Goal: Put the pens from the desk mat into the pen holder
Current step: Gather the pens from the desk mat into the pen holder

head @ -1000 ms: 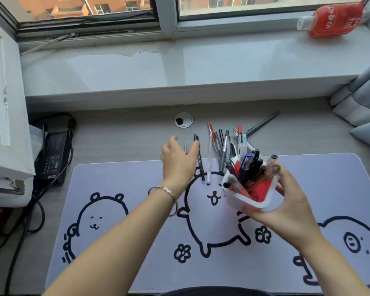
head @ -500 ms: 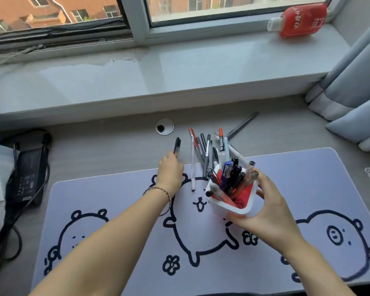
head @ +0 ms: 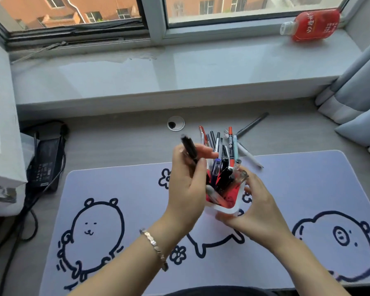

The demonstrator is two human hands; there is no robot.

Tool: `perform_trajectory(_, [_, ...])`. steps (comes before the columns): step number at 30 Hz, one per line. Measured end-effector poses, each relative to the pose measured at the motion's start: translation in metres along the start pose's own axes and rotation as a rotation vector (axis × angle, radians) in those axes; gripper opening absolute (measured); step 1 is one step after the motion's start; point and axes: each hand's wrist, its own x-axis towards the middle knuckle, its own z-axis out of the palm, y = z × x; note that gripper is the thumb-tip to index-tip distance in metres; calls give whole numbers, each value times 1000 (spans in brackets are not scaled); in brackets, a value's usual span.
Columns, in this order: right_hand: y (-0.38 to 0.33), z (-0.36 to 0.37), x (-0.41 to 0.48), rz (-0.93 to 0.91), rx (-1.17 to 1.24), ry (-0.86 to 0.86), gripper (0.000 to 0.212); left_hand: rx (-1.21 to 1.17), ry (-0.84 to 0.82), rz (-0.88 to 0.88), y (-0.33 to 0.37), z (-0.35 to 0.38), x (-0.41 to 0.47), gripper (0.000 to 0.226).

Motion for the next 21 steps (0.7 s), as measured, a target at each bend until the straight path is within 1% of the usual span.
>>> perform_trajectory(2, [0, 0, -1, -16, -15, 16, 90, 65, -25, -12, -8, -2, -4, 42])
perform_trajectory(5, [0, -2, -6, -29, -8, 25, 90, 78, -54, 54, -12, -8, -6, 83])
perform_trajectory(6, [0, -3, -7, -31, 0, 26, 89, 112, -63, 98, -14, -11, -6, 89])
perform_trajectory(7, [-1, -3, -9, -34, 9, 25, 88, 155, -78, 137, -17, -13, -6, 86])
perform_trajectory(9, [-3, -3, -12, -45, 15, 21, 87, 266, -97, 205, -22, -18, -5, 71])
perform_trajectory(11, [-3, -4, -14, -59, 7, 27, 88, 340, -83, 280, -21, -21, -8, 64])
perform_trajectory(14, [-4, -5, -18, -81, 21, 46, 89, 316, -49, 344, -17, -21, -16, 57])
perform_trajectory(16, [-4, -6, -20, -116, -2, 57, 88, 324, -65, 361, -20, -20, -23, 53])
perform_trajectory(18, [-4, -7, -19, -138, -20, 69, 88, 397, -121, 335, -23, -17, -28, 44])
perform_trajectory(21, [-2, -10, -14, -138, -27, 93, 87, 396, -263, 139, -20, -14, -31, 43])
